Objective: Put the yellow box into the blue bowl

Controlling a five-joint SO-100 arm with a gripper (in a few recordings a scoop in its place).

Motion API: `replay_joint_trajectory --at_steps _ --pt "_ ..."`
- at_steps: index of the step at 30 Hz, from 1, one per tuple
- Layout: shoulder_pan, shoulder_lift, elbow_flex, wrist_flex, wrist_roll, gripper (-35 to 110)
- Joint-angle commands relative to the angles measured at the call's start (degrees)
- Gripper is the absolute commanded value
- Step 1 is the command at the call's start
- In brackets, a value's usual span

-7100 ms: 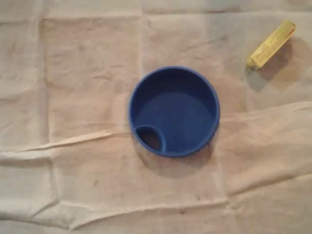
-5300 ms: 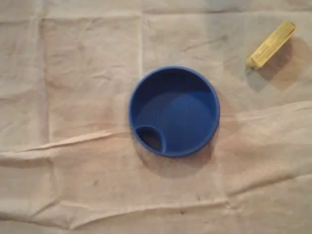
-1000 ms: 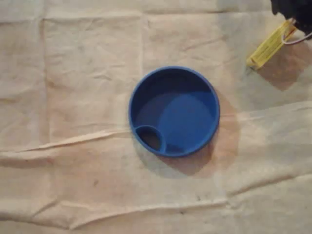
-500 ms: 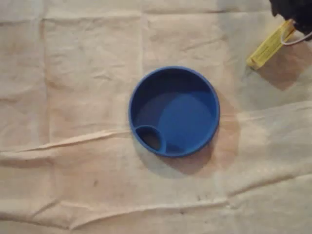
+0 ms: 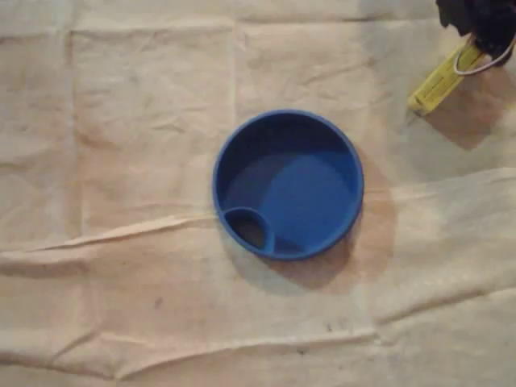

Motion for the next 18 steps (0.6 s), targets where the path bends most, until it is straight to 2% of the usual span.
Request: replay_joint_trajectory --at_steps 1,14,18 --pt "0.1 1.1 -0.5 -0.9 -1.2 31" --pt "0.0 0.9 -0.5 -1.6 -1.9 31" --pt "0.1 0.9 -0.5 -1.8 -1.9 26"
